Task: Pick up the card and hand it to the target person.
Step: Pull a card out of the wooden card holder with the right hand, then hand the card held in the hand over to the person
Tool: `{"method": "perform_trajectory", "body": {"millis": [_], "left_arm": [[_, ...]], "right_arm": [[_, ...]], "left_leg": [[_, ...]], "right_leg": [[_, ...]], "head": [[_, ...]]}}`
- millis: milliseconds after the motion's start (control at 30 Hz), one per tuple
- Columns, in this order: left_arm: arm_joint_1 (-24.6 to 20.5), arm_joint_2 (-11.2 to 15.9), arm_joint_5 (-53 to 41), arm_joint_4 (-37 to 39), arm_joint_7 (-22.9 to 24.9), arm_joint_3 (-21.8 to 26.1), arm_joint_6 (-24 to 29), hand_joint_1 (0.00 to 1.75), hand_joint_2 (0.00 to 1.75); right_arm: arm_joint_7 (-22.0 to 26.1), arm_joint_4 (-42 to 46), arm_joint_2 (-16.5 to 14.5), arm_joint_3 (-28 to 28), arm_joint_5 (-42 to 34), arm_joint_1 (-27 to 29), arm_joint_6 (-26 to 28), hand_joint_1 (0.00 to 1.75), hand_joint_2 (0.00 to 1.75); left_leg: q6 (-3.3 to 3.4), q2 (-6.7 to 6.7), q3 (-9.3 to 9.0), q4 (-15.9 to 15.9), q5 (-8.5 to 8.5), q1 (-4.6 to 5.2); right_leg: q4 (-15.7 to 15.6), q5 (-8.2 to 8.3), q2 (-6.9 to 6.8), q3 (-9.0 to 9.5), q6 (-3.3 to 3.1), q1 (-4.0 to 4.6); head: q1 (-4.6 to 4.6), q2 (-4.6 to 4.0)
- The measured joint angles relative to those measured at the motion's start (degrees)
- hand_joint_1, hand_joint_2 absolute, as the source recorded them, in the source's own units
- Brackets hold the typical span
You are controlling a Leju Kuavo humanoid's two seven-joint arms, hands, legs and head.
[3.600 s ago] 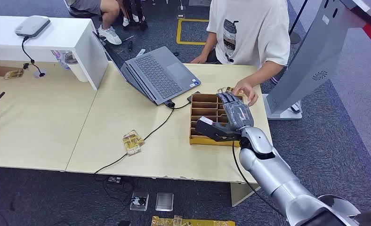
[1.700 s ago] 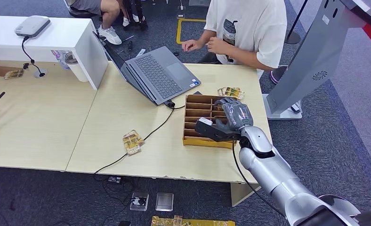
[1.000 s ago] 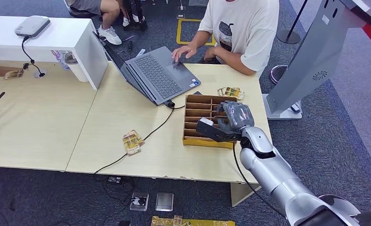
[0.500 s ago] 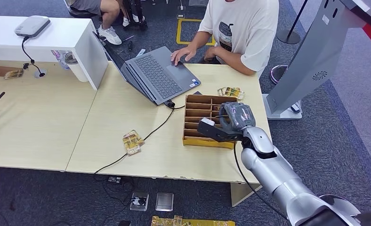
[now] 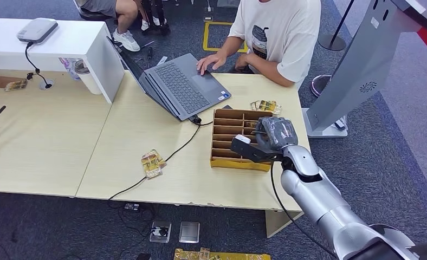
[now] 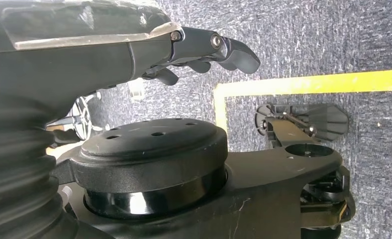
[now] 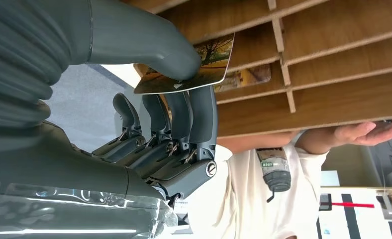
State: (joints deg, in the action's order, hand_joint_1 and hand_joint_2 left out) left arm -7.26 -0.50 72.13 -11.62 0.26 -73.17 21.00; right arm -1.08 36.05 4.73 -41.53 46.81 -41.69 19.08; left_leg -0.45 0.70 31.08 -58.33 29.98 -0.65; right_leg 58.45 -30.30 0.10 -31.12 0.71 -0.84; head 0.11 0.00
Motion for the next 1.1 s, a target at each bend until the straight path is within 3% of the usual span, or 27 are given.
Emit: {"method": "perform_trajectory", "body": {"millis": [567, 1100], "left_arm": [[-0.2, 0.0, 0.0, 0.0, -0.1, 0.0, 0.1, 0.0, 1.75], [-0.7, 0.0, -0.2, 0.0, -0.1, 0.0, -0.2, 0.0, 1.75]], "right_arm": [[-3.5, 11.0, 4.1, 3.0, 0.7, -1.7, -3.2, 1.4, 1.75], [-4.2, 16.6, 4.4, 4.0, 2.1, -3.6, -3.6, 1.4, 1.75]], "left_leg": [[0.0, 0.0, -0.01, 0.0, 0.0, 0.0], [0.0, 0.01, 0.0, 0.0, 0.0, 0.0]], "right_leg": [[0.0, 0.0, 0.01, 0.01, 0.0, 0.0], [0.0, 0.0, 0.0, 0.02, 0.0, 0.0]], "head": [[-0.01, 0.0], [0.02, 0.0]]}}
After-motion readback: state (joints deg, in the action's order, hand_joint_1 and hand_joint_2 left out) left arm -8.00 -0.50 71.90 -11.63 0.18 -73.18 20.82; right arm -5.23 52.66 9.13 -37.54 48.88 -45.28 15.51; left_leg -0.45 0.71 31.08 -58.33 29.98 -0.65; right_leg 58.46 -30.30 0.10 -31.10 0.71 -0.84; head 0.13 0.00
